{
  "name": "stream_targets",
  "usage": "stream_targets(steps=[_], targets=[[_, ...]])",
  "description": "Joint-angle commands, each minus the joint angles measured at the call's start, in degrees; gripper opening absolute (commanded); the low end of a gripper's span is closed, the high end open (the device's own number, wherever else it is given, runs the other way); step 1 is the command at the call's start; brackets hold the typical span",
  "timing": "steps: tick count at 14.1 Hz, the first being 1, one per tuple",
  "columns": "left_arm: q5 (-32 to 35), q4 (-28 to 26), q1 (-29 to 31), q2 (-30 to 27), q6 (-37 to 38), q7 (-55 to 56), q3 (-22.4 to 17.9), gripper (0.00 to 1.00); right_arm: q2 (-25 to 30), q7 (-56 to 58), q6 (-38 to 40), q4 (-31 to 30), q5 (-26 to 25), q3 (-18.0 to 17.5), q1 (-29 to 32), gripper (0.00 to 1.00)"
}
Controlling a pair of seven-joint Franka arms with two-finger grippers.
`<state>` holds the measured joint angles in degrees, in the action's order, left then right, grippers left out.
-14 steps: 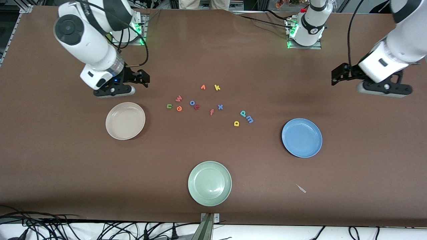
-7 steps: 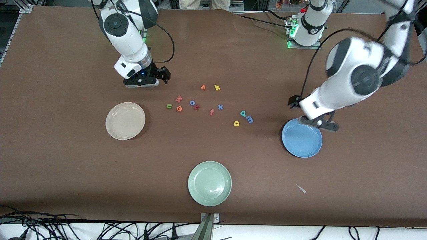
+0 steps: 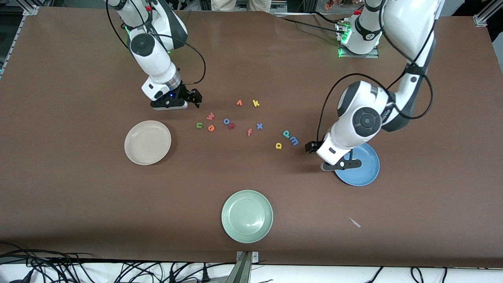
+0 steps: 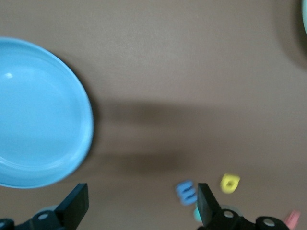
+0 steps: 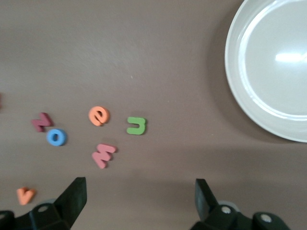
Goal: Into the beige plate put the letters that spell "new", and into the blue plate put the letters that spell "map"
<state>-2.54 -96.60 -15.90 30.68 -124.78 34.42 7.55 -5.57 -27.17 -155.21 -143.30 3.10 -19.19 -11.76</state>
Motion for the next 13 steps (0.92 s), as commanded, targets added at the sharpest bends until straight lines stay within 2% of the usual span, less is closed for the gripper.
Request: stream_targets(steps=[1, 4, 6, 7, 8, 9, 13], targets=[[-0.89, 2.12, -1.93, 5.60, -5.72, 12.74, -0.43, 1.00, -1.54, -1.13, -0.89, 0.74, -4.14, -0.06, 0.07, 1.00], [-0.01, 1.24, -5.01, 8.78, -10.74, 21.02, -0.61, 1.00, -3.91, -5.43, 0.51, 2.31, -10.63, 0.38, 0.25, 1.00], [-0.27, 1.07, -4.67, 9.22, -10.75, 22.09, -0.52, 1.00, -6.11, -6.40, 11.09, 9.49, -13.99, 0.47, 0.60, 1.00], [-0.36, 0.63, -5.19, 9.31, -10.75, 22.10, -0.61, 0.95, -6.55, -7.89, 13.16, 10.83, -14.26, 0.47, 0.25, 1.00], [-0.36, 0.28, -4.84, 9.31, -10.75, 22.10, -0.61, 0.82, -6.73, -9.99, 13.00, 10.85, -14.61, 0.38, -0.36, 1.00], [-0.45, 0.01, -4.58, 9.23, -9.97, 22.01, -0.52, 0.76, -7.34, -11.49, 12.65, 10.85, -14.70, 0.38, -1.32, 1.00], [-0.80, -3.94, -4.93, 7.64, -8.99, 22.10, -0.26, 0.75, -12.79, -16.59, 5.54, 10.85, -16.28, 0.47, -2.82, 1.00]])
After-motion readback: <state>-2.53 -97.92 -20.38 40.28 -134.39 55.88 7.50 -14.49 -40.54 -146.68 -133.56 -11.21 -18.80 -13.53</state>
